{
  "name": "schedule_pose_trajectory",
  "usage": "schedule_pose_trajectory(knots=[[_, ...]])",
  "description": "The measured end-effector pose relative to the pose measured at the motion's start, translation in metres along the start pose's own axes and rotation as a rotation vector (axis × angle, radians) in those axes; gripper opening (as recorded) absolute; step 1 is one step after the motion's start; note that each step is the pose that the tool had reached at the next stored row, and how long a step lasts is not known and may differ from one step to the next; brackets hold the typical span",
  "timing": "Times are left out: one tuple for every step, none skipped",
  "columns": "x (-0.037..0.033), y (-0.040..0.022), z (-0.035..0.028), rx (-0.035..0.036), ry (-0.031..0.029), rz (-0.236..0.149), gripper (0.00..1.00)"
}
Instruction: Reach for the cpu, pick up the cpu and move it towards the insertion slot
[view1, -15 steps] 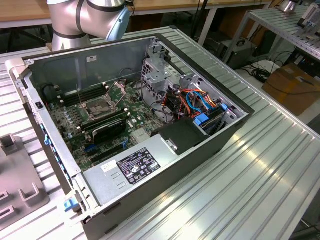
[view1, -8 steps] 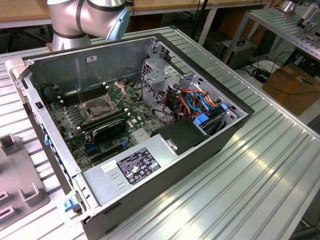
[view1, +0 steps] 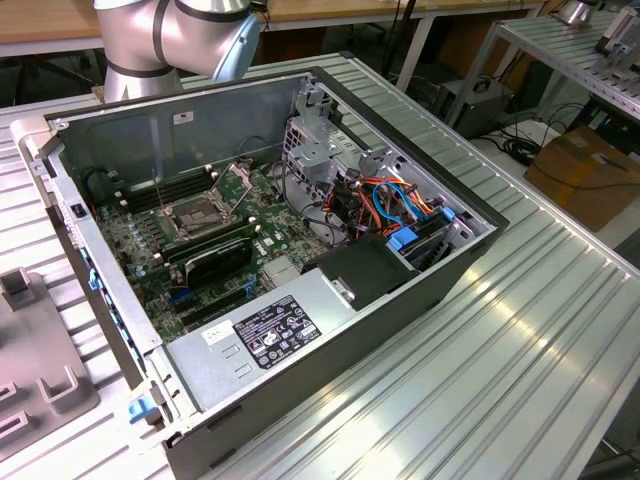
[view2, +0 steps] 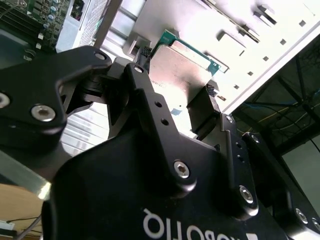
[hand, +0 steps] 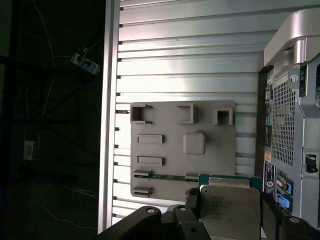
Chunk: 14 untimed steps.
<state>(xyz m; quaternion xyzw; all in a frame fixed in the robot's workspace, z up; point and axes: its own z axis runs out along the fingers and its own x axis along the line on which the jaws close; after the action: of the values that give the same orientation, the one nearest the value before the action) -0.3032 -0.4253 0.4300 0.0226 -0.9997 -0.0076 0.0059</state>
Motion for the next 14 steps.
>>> schedule_pose_trajectory(knots=[[-0.0006,0.0000,0.0000,0.0000,0.0001,0.000,0.55],[-0.0014,-0.0001,0.0000,0.0000,0.0000,0.000,0.55],[-0.0018,-0.0001,0.0000,0.0000,0.0000,0.000,0.55],[-0.0023,-0.0001,0.0000,0.0000,0.0000,0.000,0.55],[-0.0033,-0.0001,-0.0001,0.0000,0.0001,0.000,0.55],[-0.0043,-0.0002,-0.0001,0.0000,0.0000,0.000,0.55],[-0.0060,-0.0003,-0.0001,0.0000,0.0000,0.000,0.55],[-0.0077,-0.0003,-0.0001,0.0000,0.0000,0.000,0.55],[-0.0095,-0.0004,-0.0001,0.0000,0.0000,0.000,0.55],[-0.0110,-0.0005,-0.0002,0.0000,0.0001,0.000,0.55],[-0.0120,-0.0005,-0.0002,0.0000,0.0001,0.000,0.55],[-0.0127,-0.0005,-0.0002,0.0001,0.0001,0.000,0.55],[-0.0134,-0.0006,-0.0002,0.0000,0.0000,0.000,0.55],[-0.0148,-0.0007,-0.0002,0.0000,0.0000,0.000,0.55]])
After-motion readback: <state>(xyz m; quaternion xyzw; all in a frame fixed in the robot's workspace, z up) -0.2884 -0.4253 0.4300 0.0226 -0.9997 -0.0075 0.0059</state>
